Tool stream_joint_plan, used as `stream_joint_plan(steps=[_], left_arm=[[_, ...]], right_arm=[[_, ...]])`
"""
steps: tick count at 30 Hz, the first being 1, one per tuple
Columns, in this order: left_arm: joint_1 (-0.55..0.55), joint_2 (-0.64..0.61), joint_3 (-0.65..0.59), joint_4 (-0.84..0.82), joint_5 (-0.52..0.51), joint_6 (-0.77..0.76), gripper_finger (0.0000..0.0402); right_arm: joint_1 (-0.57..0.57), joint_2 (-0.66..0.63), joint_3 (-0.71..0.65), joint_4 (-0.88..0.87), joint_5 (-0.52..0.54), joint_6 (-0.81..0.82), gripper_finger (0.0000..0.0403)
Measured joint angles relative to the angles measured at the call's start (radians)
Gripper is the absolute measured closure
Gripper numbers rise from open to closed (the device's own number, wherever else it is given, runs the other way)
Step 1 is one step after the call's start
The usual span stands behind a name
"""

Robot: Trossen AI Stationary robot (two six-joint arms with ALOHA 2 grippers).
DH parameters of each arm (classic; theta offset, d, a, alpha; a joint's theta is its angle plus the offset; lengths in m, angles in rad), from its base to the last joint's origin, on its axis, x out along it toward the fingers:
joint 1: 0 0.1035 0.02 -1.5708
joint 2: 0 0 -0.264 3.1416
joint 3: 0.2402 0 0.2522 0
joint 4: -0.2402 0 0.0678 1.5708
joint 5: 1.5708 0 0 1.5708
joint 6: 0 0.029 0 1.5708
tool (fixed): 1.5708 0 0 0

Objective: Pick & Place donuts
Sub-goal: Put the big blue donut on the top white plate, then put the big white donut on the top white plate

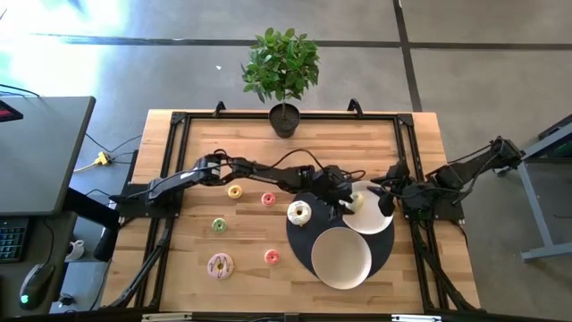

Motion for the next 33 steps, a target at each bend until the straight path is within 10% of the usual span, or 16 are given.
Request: stream_joint_plan(steps=[33], left_arm=[[0.001, -0.003, 0.099, -0.137, -0.097, 0.034, 0.0189]], right_arm=[[-0.017, -0.003, -0.223, 0.245, -0.258, 0.198, 0.0269]])
